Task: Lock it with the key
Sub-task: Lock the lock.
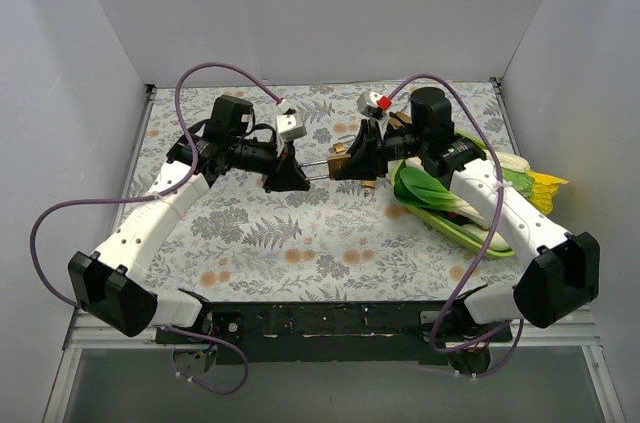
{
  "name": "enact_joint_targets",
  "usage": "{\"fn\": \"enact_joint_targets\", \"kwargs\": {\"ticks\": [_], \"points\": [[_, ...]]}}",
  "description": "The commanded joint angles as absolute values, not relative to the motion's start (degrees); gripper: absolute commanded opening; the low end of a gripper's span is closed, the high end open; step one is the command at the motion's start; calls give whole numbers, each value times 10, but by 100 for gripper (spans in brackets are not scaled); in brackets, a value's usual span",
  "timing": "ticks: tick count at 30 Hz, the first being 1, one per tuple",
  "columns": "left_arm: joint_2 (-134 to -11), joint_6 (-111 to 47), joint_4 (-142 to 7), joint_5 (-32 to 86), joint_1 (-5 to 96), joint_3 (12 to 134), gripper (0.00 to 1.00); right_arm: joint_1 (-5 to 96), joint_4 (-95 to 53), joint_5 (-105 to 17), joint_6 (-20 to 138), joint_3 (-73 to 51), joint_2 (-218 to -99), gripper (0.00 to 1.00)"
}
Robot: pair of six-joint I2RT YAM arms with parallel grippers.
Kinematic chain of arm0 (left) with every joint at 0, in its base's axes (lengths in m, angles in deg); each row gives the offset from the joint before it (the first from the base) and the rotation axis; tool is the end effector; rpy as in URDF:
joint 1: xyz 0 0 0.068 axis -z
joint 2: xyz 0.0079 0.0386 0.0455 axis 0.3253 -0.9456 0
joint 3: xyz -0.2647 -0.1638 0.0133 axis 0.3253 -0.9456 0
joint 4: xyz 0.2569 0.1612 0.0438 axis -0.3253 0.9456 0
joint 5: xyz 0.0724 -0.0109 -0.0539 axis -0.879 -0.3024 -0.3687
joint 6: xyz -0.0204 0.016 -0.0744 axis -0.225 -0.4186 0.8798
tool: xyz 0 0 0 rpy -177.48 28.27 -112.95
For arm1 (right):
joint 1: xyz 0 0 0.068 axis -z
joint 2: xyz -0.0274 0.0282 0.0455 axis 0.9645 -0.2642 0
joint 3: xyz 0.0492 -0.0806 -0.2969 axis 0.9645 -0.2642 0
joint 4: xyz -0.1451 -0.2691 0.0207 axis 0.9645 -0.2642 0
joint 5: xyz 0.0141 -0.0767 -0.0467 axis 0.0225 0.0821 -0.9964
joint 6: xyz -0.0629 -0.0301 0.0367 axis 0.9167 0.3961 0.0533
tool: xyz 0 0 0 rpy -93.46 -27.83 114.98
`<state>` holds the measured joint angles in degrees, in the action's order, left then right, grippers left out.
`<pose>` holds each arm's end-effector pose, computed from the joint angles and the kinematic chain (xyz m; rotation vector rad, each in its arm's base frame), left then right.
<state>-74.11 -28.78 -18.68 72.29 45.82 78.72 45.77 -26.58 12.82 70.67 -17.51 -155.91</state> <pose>0.2622 -0.1933 0.3956 0.7271 2.2821 -1.4494 0.2823 0.2255 0.3976 -1.2641 1.3840 1.3047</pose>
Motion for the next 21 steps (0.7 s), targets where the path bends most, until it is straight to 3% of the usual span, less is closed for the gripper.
{"fn": "enact_joint_targets", "kwargs": {"ticks": [1,21], "points": [[-740,-250,-267,744,482,781,0,420,-193,146,664,-156,-1564,1],[-761,-167,-389,767,510,774,0,329,-88,147,580,-224,-1601,1]]}}
